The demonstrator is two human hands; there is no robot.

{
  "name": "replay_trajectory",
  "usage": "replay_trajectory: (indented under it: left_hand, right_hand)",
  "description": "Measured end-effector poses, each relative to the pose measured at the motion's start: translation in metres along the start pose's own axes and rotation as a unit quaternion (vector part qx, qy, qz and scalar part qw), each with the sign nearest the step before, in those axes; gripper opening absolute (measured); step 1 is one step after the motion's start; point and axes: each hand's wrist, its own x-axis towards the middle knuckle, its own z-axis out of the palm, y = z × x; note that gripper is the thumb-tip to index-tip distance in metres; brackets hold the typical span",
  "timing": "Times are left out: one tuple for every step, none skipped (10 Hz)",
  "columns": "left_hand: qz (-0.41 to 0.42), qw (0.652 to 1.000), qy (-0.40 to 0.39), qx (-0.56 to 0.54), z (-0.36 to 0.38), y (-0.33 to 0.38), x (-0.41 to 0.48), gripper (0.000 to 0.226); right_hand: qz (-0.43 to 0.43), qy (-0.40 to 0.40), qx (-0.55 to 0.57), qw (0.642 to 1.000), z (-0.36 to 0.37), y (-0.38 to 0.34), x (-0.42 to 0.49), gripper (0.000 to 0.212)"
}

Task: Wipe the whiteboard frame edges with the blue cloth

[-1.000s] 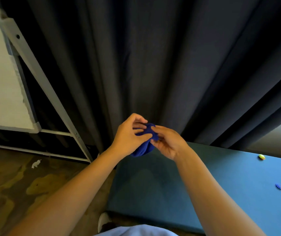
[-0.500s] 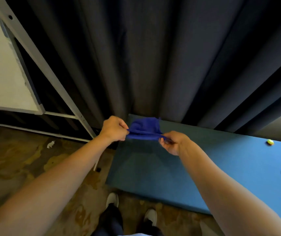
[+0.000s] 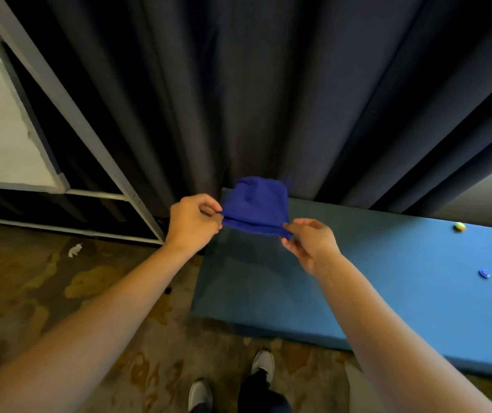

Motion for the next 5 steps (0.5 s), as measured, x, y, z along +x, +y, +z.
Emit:
replay_trajectory:
  left_hand:
    - [0.103,0.987,-0.02,0.12,0.008,-0.06,-0.041,0.019]
    - [0.053,0.943,-0.185,0.273,0.022,-0.135,-0.09,0.022]
    - [-0.027,0.91,-0.271,0.311,0.029,-0.183,-0.118,0.034]
    - [0.009,0.911,-0.287,0.297,0.028,-0.186,-0.112,0.038]
    - [0.022,0.89,-0.326,0.317,0.019,-0.165,-0.1,0.039]
  right_hand:
    - [-0.048,0.039,-0.107,0.992,-0.019,0.059,0.0,0.019]
    - [0.05,0.071,-0.275,0.957,-0.046,0.141,-0.002,0.018]
    - [0.136,0.065,-0.358,0.921,-0.069,0.203,-0.014,0.019]
    - [0.105,0.065,-0.402,0.907,-0.065,0.213,-0.022,0.017]
    - [0.038,0.056,-0.472,0.879,-0.048,0.2,-0.027,0.019]
